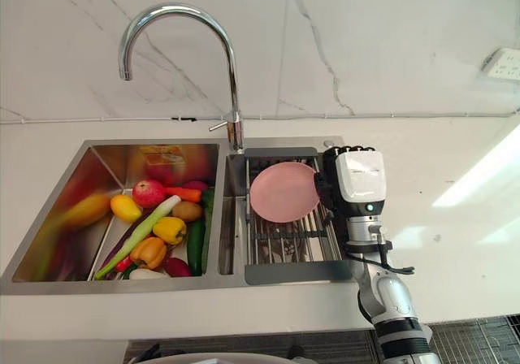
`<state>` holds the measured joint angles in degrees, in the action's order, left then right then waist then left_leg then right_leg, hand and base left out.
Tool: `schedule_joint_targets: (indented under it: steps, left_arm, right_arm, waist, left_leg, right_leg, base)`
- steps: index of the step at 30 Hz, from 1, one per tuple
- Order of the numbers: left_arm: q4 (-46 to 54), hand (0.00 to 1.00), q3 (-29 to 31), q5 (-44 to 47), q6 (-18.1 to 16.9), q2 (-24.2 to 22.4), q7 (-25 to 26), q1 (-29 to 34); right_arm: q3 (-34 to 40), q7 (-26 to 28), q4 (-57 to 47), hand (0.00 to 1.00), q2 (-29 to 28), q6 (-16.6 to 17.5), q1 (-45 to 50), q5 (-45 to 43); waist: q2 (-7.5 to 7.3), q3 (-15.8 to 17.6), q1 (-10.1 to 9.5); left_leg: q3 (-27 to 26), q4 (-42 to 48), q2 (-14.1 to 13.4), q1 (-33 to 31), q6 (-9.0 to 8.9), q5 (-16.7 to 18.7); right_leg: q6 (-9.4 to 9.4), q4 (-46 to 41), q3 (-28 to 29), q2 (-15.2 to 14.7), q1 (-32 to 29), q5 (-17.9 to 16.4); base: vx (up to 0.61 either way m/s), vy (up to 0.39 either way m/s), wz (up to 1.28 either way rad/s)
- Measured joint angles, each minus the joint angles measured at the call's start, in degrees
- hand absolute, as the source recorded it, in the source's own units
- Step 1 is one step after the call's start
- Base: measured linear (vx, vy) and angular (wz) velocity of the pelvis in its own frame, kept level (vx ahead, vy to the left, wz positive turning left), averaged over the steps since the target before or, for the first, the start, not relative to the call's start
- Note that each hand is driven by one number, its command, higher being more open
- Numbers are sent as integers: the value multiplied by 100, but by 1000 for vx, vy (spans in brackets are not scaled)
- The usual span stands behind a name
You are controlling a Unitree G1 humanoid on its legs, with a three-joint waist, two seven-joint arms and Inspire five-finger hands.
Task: Walk over to the sink, pick up the cup, carry it to the dishwasher, place the cup inside the dishwasher, then close the dishwasher door
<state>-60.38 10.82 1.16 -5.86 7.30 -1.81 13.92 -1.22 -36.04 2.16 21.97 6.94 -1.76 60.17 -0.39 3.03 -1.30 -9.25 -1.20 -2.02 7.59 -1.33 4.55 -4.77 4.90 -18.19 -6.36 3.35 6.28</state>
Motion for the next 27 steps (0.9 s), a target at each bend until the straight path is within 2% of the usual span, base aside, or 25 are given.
schedule_joint_targets:
  steps: [1,7,10,12,16,19,21,23,27]
  left_arm:
    - [1,100,0,2,-5,-2,7,1]
    - [91,100,29,1,-89,3,42,171]
    - [142,100,66,-2,-94,6,56,271]
    - [141,100,115,-5,-95,-3,55,272]
    - [124,100,130,-9,-111,-4,57,294]
    - [124,100,128,-9,-127,-4,62,298]
    - [127,100,117,-9,-145,-4,62,279]
    - [128,100,112,-10,-147,-4,62,266]
    - [129,100,81,-18,-147,-4,55,185]
  right_arm:
    - [87,-2,-91,100,0,-24,2,-55]
    - [1707,-109,-810,100,12,38,3,-1531]
    - [2154,210,-1100,100,34,299,29,-2127]
    - [2318,530,-1293,100,33,468,61,-2509]
    - [2459,1738,-1893,100,32,880,337,-3186]
    - [2445,2385,-2092,100,32,1123,488,-3185]
    - [2424,2999,-2130,100,31,1304,571,-3192]
    - [2380,3315,-2131,100,32,1350,601,-3188]
    - [1903,4288,-2147,100,32,1527,805,-3041]
  waist:
    - [-1,1,0]
    - [-11,6,76]
    - [-15,10,150]
    - [-25,19,151]
    - [-32,14,218]
    - [-36,4,229]
    - [-43,-3,238]
    - [-47,-5,245]
    - [-83,-16,255]
  left_leg:
    - [6,0,0,-1,1,0]
    - [61,-16,12,33,2,0]
    - [6,-21,10,53,1,6]
    - [-86,-21,6,80,2,12]
    - [-153,-52,-28,100,-6,24]
    - [-213,-64,-55,100,-12,25]
    - [-238,-65,-62,98,-22,29]
    - [-239,-66,-62,98,-28,35]
    - [-240,-65,-62,97,-32,48]
  right_leg:
    - [0,0,-6,-1,2,0]
    - [-1,-1,-67,-18,55,0]
    - [0,0,-13,-13,52,-1]
    - [7,1,55,-5,47,-6]
    - [39,3,115,31,31,-26]
    - [50,1,174,66,-15,-29]
    - [52,-1,200,80,-37,-28]
    - [52,-1,201,80,-40,-29]
    - [51,-1,203,80,-45,-28]
  base:
    - [-52,-24,7]
    - [-25,-9,5]
    - [-62,-22,-11]
    - [-84,-25,-17]
    - [-80,-38,-9]
    - [-22,-31,-11]
    - [-1,-29,-7]
    - [0,0,0]
    - [-20,-10,0]
